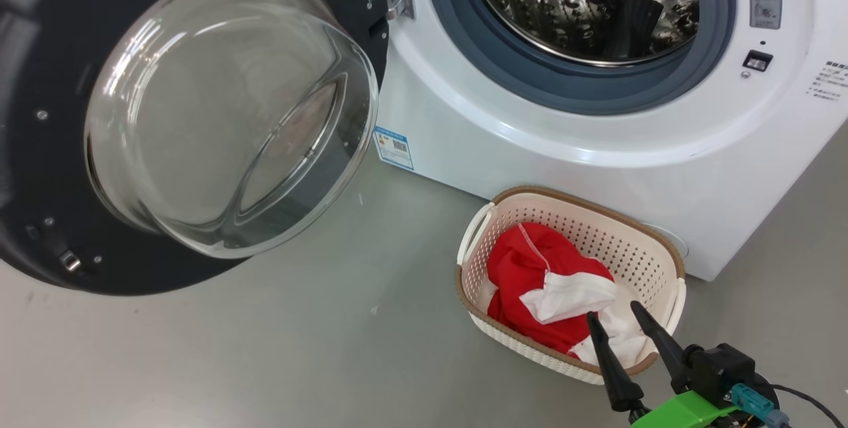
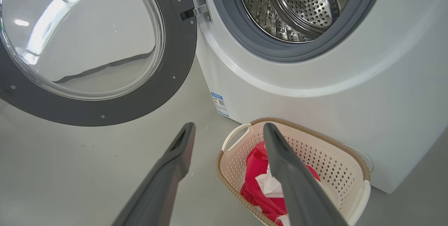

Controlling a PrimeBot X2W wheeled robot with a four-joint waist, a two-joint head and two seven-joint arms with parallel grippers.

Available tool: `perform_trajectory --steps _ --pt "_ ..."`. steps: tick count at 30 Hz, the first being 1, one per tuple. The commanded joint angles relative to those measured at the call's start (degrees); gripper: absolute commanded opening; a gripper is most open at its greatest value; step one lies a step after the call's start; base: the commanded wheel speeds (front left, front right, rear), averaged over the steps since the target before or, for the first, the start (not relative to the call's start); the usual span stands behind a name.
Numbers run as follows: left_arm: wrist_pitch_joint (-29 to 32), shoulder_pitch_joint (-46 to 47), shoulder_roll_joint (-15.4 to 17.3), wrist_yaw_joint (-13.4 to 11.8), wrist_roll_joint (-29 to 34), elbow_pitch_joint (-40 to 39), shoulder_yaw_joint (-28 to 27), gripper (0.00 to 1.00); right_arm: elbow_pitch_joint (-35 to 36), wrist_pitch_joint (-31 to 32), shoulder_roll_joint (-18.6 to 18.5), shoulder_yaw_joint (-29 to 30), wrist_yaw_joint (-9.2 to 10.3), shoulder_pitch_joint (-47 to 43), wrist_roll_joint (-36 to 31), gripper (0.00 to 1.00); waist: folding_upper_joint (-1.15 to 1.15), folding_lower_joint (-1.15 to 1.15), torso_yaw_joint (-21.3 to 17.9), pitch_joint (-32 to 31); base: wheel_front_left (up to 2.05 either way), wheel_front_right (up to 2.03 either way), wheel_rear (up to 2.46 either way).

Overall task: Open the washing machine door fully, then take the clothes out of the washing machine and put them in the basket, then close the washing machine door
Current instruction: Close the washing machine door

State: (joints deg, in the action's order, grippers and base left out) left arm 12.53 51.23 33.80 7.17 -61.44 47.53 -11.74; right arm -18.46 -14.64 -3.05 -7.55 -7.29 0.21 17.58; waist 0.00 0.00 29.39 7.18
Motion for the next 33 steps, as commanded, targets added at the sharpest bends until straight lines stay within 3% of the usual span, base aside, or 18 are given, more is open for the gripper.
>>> perform_trajectory --steps 1,8,19,33 --pt "1.68 2.25 4.51 0.31 -0.69 0.4 -0.6 0.0 1.56 -0.36 0.06 -0.93 -0.2 1.07 -0.4 1.0 0.0 0.0 0.17 0.67 0.0 0.0 0.0" --pt "12.85 4.33 4.94 0.32 -5.0 7.14 1.79 0.0 1.69 -0.36 0.1 -0.82 -0.2 1.62 -1.11 1.0 0.0 0.0 -0.6 2.74 0.0 0.0 0.0" --pt "20.79 2.32 5.41 0.32 -9.46 6.67 3.95 0.0 1.63 -0.36 0.12 -0.26 -0.2 2.58 -1.73 1.0 0.0 0.0 -1.5 4.25 0.0 0.0 0.0" --pt "32.32 -7.37 7.1 0.32 -15.98 -9.18 9.84 0.0 1.59 -0.36 0.16 0.15 -0.2 1.59 -0.57 1.0 0.0 0.0 -2.1 0.65 0.0 0.0 0.0"
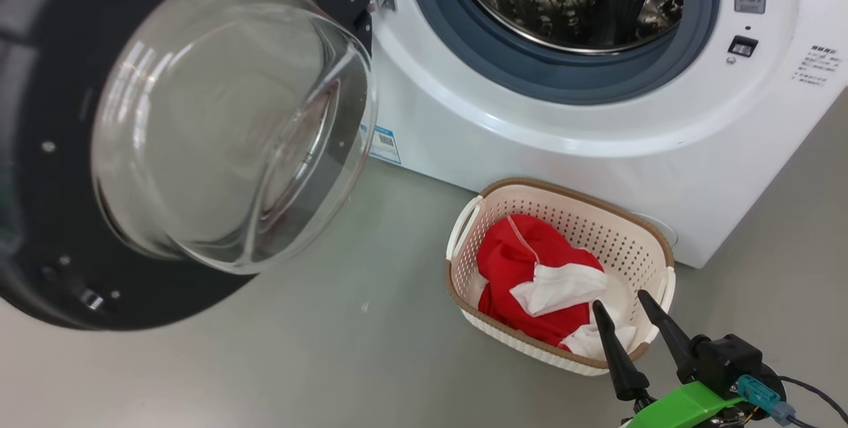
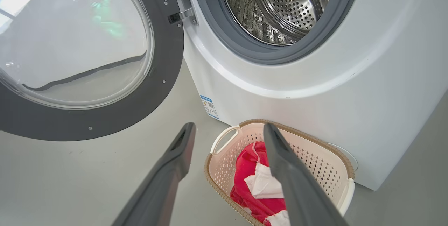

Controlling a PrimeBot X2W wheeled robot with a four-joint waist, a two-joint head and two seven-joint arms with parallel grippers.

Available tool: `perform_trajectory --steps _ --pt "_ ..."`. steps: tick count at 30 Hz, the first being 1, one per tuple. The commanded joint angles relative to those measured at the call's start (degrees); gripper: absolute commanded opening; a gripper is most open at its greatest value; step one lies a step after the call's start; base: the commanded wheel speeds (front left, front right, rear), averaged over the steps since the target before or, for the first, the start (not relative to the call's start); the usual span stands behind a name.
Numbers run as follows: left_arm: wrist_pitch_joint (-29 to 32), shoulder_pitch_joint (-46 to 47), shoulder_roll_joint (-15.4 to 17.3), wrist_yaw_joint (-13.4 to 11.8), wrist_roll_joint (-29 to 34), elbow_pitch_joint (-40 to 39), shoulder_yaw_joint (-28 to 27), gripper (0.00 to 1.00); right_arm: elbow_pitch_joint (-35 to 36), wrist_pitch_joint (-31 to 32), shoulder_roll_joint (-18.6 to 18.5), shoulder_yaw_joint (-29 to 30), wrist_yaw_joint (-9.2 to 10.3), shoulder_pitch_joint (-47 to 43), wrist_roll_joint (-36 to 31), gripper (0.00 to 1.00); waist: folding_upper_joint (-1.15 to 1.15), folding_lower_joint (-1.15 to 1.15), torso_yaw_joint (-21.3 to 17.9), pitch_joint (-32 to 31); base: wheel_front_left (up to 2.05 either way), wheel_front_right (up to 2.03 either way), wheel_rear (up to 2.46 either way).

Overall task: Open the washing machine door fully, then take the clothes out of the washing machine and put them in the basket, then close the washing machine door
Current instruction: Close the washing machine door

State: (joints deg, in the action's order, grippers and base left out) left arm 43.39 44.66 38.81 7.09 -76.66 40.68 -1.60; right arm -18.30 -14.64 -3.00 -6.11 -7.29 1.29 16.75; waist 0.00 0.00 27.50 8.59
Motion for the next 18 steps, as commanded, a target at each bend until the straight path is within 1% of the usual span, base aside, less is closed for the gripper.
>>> perform_trajectory --steps 1,11,17,18 --pt "2.02 -1.59 2.31 0.39 -1.46 -3.77 -0.11 0.0 1.45 -0.36 0.11 -1.31 -0.2 0.33 0.42 1.0 0.0 0.0 -0.29 -1.01 0.0 0.0 0.0" --pt "7.96 -7.75 4.25 0.39 -8.38 -18.08 2.04 0.0 1.87 -0.36 0.12 -1.87 -0.2 -0.96 1.57 1.0 0.0 0.0 -1.67 -3.05 0.0 0.0 0.0" --pt "9.12 -9.39 4.14 0.39 -9.97 -24.41 3.91 0.0 2.13 -0.36 0.12 -1.93 -0.2 -1.56 2.22 1.0 0.0 0.0 -3.29 -3.73 0.0 0.0 0.0" --pt "9.12 -9.39 4.14 0.39 -9.97 -24.41 3.91 0.0 2.13 -0.36 0.12 -1.93 -0.2 -1.56 2.22 1.0 0.0 0.0 -3.29 -3.73 0.0 0.0 0.0"
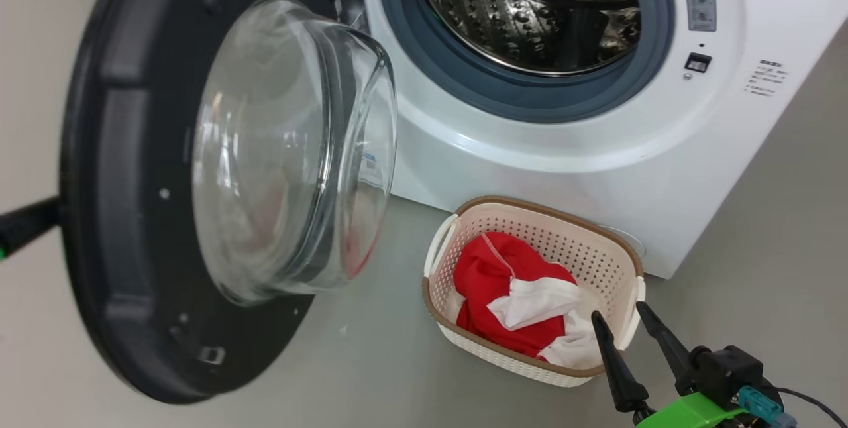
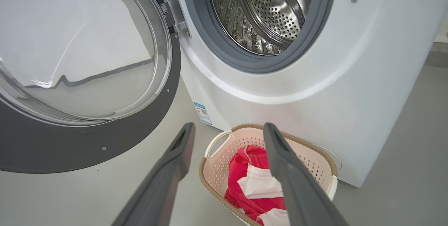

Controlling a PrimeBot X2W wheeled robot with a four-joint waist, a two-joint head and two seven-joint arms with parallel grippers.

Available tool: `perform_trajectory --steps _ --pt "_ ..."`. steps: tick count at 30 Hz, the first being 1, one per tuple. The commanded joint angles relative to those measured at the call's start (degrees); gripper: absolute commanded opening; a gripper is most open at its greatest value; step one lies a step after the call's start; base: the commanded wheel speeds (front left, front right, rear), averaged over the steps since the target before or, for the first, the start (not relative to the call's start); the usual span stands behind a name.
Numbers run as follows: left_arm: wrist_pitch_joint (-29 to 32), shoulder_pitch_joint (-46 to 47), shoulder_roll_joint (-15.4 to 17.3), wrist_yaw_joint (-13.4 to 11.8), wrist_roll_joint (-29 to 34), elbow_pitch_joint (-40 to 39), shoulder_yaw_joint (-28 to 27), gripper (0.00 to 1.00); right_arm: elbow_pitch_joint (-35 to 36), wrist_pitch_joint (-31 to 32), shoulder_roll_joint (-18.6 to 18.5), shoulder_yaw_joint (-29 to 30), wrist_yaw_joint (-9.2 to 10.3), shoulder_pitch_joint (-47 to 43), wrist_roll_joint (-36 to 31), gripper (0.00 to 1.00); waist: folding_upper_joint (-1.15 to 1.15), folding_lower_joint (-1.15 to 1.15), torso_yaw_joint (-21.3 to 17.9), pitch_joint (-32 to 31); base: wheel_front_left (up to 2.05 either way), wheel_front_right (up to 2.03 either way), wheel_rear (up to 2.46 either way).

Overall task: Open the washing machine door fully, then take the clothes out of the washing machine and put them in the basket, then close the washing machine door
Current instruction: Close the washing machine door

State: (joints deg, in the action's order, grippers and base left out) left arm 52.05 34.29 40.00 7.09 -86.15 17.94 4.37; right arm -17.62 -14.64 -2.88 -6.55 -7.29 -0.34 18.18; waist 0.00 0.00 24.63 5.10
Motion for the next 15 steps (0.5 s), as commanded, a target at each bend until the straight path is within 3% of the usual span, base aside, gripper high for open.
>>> perform_trajectory --steps 1,15 --pt "0.78 0.82 2.73 0.39 -0.88 -2.81 -1.66 0.0 1.52 -0.36 0.0 -1.45 -0.2 -0.04 0.89 1.0 0.0 0.0 -0.69 -0.28 0.0 0.0 0.0" --pt "-2.96 1.65 -1.76 0.39 -0.34 -13.5 3.83 0.0 2.5 -0.36 0.0 -1.25 -0.2 0.33 2.09 1.0 0.0 0.0 -6.71 1.04 0.0 0.0 0.0"
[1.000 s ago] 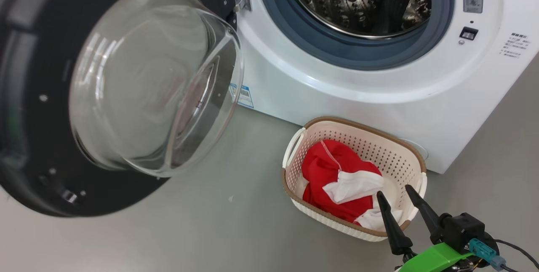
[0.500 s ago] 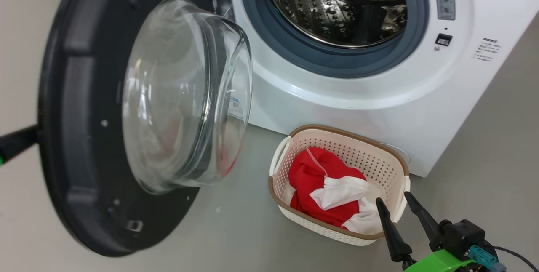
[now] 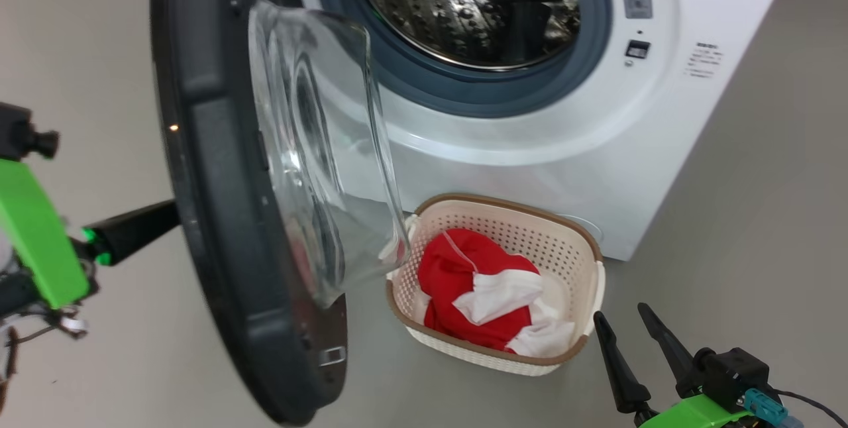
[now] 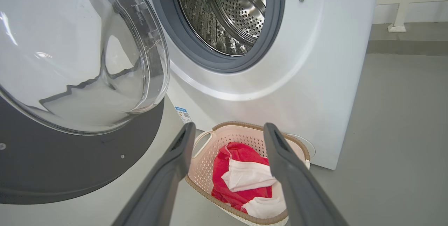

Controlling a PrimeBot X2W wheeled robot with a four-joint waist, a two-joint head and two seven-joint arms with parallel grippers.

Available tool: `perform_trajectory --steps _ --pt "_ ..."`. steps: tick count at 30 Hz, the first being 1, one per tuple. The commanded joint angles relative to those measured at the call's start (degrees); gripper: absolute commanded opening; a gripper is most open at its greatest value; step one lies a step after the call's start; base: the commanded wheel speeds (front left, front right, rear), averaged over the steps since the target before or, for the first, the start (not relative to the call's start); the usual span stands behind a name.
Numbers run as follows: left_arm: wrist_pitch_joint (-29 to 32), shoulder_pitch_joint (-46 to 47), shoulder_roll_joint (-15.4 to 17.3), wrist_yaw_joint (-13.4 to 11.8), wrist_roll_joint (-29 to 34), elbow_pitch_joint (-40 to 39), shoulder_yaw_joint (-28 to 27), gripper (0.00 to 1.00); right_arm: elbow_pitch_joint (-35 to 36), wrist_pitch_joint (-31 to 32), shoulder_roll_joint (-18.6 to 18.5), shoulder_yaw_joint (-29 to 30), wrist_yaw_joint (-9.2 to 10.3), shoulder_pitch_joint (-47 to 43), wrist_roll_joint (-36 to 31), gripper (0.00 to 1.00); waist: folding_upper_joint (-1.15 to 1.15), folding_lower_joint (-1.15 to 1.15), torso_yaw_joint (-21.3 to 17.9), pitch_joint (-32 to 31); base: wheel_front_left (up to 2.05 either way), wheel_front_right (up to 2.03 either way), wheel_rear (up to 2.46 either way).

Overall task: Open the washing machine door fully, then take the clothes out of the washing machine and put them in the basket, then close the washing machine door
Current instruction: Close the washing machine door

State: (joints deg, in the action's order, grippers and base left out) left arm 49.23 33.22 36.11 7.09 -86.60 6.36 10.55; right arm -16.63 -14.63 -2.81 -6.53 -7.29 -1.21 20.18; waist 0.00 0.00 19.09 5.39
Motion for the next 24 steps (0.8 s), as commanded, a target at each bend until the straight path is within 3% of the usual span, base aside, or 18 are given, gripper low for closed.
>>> perform_trajectory --steps 1,8,24 --pt "-0.69 3.06 1.77 0.39 0.46 -2.32 -1.91 0.0 1.58 -0.37 -0.07 -1.19 -0.2 1.34 0.1 1.0 0.0 0.0 -1.7 1.02 0.0 0.0 0.0" --pt "-6.44 5.06 -0.82 0.4 3.95 -4.31 1.77 0.0 2.14 -0.37 -0.07 -0.51 -0.2 2.38 0.75 1.0 0.0 0.0 -5.73 2.61 0.0 0.0 0.0" --pt "-20.49 13.33 -3.1 0.4 6.57 -1.0 6.81 0.0 3.29 -0.37 -0.07 -0.07 -0.2 5.15 2.36 1.0 0.0 0.0 -14.07 6.88 0.0 0.0 0.0"
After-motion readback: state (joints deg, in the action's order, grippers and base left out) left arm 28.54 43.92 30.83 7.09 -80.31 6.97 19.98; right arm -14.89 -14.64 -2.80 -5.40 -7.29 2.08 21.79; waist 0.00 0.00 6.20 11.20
